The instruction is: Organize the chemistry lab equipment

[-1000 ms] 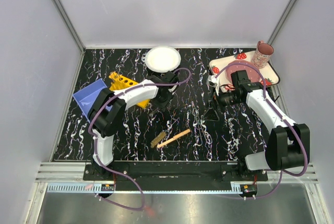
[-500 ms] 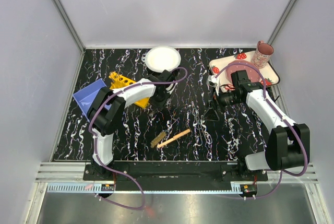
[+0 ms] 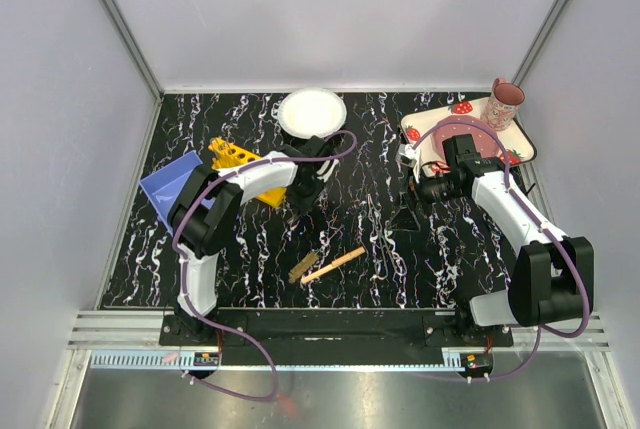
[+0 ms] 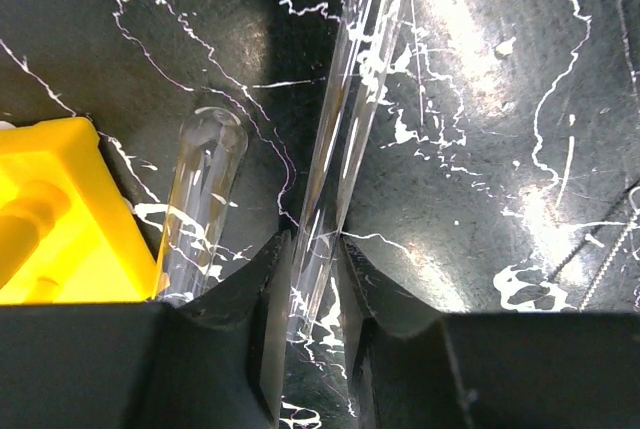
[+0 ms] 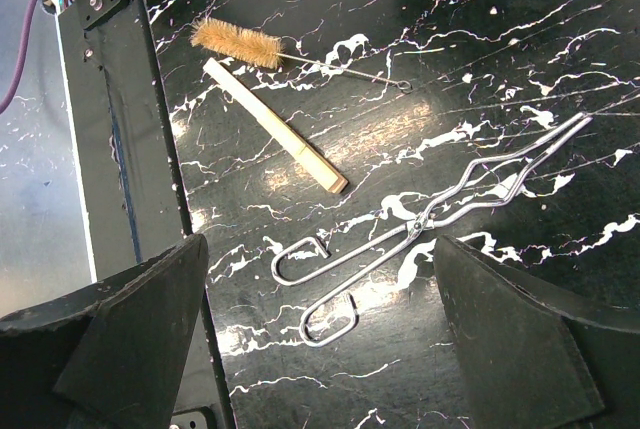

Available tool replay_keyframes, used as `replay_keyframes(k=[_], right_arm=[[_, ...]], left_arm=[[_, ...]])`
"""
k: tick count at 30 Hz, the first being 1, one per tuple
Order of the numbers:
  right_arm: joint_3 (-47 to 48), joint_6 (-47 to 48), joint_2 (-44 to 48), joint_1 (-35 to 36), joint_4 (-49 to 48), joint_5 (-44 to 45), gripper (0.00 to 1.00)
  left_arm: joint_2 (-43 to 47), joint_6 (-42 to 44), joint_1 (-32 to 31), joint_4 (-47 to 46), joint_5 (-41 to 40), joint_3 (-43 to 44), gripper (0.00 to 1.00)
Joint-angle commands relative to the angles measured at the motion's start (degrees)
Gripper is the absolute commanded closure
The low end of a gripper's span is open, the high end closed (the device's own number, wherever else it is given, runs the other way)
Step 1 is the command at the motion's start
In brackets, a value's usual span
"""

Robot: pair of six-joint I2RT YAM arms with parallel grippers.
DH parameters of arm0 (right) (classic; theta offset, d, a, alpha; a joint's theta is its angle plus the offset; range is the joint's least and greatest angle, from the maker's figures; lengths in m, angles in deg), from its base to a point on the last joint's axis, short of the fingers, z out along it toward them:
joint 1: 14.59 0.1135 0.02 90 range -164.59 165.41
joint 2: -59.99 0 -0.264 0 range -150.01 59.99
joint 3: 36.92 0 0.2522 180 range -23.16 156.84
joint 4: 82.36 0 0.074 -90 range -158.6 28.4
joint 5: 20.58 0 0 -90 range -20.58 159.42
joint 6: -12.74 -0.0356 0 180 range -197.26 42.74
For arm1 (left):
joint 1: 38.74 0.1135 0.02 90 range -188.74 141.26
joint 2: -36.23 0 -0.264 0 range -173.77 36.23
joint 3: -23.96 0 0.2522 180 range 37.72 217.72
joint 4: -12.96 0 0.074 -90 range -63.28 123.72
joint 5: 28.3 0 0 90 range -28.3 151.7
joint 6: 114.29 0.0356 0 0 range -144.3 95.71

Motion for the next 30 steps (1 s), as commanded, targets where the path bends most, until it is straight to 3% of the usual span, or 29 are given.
replay_keyframes(k=[1,8,14,30], right_arm=[[1.1,0.1,-0.2,-0.3,-0.8,0.3,0.0],[1.1,0.1,0.0,-0.4,-0.8,0.2,0.0],[1.1,0.1,0.1,-0.3,-0.8,0.1,0.0],[1.2,-1.1,-0.3,-0.3,-0.7,-3.3,0.0]], left_arm=[[-0.5,-0.7,0.3,-2.0,1.4,-0.8,0.73],[-0.6,-1.5,0.2,-2.4,0.7,-1.3,0.77],[1.0,-2.2,-0.3,-4.1,1.4,-2.0,0.87],[7.2,-9.8,-0.8,-12.4,12.8,-1.3,0.94]])
